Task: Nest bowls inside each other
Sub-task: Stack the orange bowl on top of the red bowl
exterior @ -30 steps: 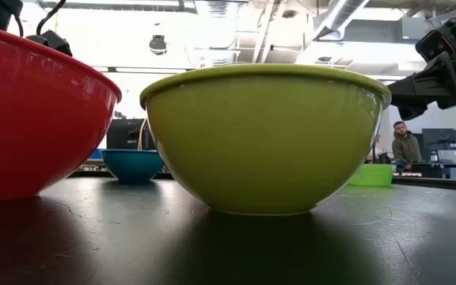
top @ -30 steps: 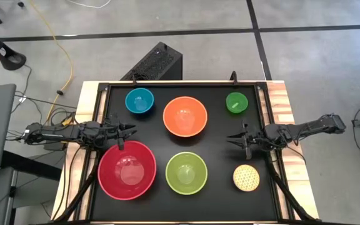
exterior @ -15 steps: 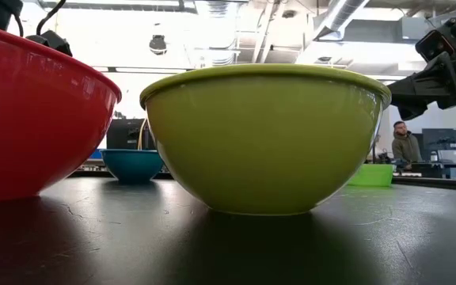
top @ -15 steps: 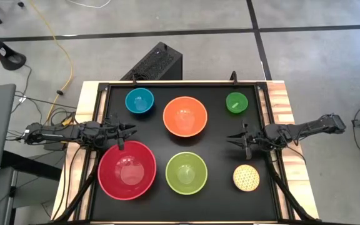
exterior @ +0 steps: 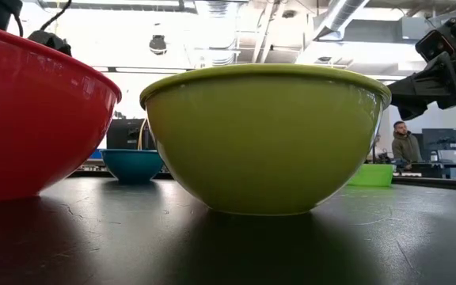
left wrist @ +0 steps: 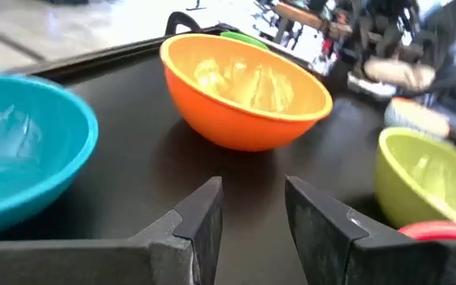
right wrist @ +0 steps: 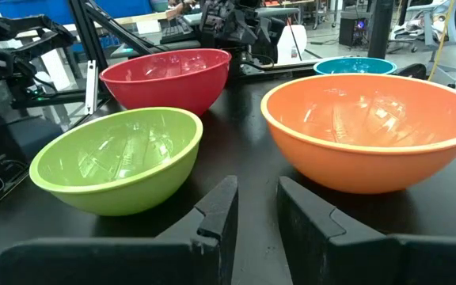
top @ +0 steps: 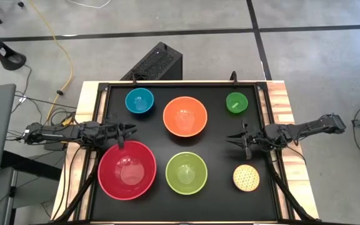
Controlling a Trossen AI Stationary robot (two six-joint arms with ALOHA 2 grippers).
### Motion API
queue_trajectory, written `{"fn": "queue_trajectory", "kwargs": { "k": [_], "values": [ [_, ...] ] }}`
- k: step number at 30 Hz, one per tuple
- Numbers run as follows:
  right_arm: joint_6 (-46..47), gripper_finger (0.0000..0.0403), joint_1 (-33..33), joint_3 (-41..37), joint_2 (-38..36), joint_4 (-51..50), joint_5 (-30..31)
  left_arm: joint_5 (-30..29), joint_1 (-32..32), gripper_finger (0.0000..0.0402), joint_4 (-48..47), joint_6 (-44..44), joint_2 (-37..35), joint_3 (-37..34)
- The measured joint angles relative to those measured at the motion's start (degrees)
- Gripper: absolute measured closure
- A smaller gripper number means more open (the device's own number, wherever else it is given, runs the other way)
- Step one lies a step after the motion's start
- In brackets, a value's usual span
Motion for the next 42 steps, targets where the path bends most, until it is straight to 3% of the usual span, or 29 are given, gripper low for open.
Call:
{"fn": "queue_trajectory", "kwargs": {
  "k": [4,7,9,13,16,21,29,32,35,39,42],
  "values": [
    [0.0,0.0295,0.0,0.0,0.0,0.0,0.0,-2.9,0.0,0.0274,-0.2,-12.4,0.2,0.0],
    [0.0,0.0295,0.0,0.0,0.0,0.0,0.0,-10.2,0.0,0.0274,-1.3,-16.1,0.2,0.2],
    [0.0,0.0295,0.0,0.0,0.0,0.0,0.0,-11.9,0.0,0.0274,-1.0,-17.5,0.2,0.2],
    [0.0,0.0295,0.0,0.0,0.0,0.0,0.0,-9.9,0.0,0.0274,-0.4,-25.2,0.3,0.2],
    [0.0,0.0295,0.0,0.0,0.0,0.0,0.0,-3.9,0.0,0.0274,-0.5,-30.9,0.5,0.2],
    [0.5,0.0295,0.0,0.0,0.0,4.4,0.2,-1.0,0.0,0.0274,2.0,-29.4,0.9,-0.1],
    [12.3,0.0295,0.0,1.4,0.5,21.5,0.3,-6.7,-0.2,0.0274,19.3,-18.9,0.9,0.6],
    [16.7,0.0295,-0.1,2.2,1.2,31.0,0.6,-6.0,-0.2,0.0274,19.0,-16.2,1.3,2.7],
    [22.0,0.0295,-0.1,3.1,2.9,39.7,5.7,-3.9,-0.2,0.0274,17.9,-12.9,2.8,4.6],
    [21.6,0.0295,-0.9,7.2,7.5,36.8,8.3,-3.3,-0.2,0.0274,10.0,-10.1,5.5,8.5],
    [24.5,0.0295,-1.4,13.2,14.2,29.9,14.3,-2.7,-0.2,0.0274,1.6,-8.7,7.3,11.6]
  ]
}}
